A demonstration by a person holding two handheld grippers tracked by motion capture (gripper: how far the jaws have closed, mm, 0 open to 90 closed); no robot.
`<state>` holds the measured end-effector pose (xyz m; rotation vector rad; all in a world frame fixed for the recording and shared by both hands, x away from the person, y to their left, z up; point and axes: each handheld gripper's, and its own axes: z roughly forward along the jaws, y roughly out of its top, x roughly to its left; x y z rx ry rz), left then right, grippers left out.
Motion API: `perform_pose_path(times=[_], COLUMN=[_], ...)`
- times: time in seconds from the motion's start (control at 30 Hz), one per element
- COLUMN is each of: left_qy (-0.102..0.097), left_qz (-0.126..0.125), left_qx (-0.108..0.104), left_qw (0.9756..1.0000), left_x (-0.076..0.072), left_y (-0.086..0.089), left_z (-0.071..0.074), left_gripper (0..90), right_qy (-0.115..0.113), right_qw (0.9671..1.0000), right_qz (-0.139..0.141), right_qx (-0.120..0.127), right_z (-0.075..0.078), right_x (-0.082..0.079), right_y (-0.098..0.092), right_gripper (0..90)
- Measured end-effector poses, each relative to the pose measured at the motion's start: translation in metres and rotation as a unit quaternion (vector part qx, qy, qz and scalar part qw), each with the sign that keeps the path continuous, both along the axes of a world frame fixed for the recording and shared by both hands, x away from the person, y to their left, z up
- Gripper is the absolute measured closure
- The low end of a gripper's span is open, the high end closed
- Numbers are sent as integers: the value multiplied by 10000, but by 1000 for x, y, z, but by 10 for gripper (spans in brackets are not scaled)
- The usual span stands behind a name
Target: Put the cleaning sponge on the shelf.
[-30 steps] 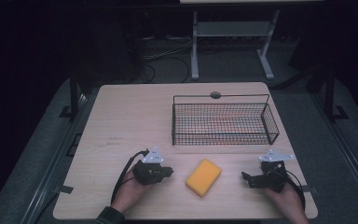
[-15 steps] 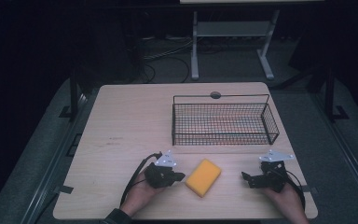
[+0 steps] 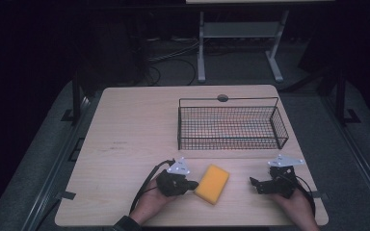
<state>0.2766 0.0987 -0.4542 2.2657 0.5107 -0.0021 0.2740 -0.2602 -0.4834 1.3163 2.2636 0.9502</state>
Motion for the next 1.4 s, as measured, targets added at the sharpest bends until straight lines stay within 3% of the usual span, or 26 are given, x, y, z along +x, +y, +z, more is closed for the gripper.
perform_pose_path(times=[0.93, 1.1, 1.23, 1.4], left_qy=[36, 0, -54, -170], left_qz=[-450, -441, -276, -117], left_qx=[-115, -86, -99, -21], left_qw=[9989, 9990, 9996, 9998], left_x=[-3, -3, 0, 3], left_y=[-49, -48, -41, -28], left_z=[-5, -4, -1, 3], left_gripper=[897, 896, 860, 730], right_qy=[-2, 0, -1, 1], right_qw=[10000, 10000, 10000, 10000], right_qz=[1, 0, 2, -2], right_qx=[1, 1, 1, 0], right_z=[0, 0, 0, 0], right_x=[0, 0, 0, 0], right_y=[0, 0, 0, 0], right_gripper=[11, 11, 11, 11])
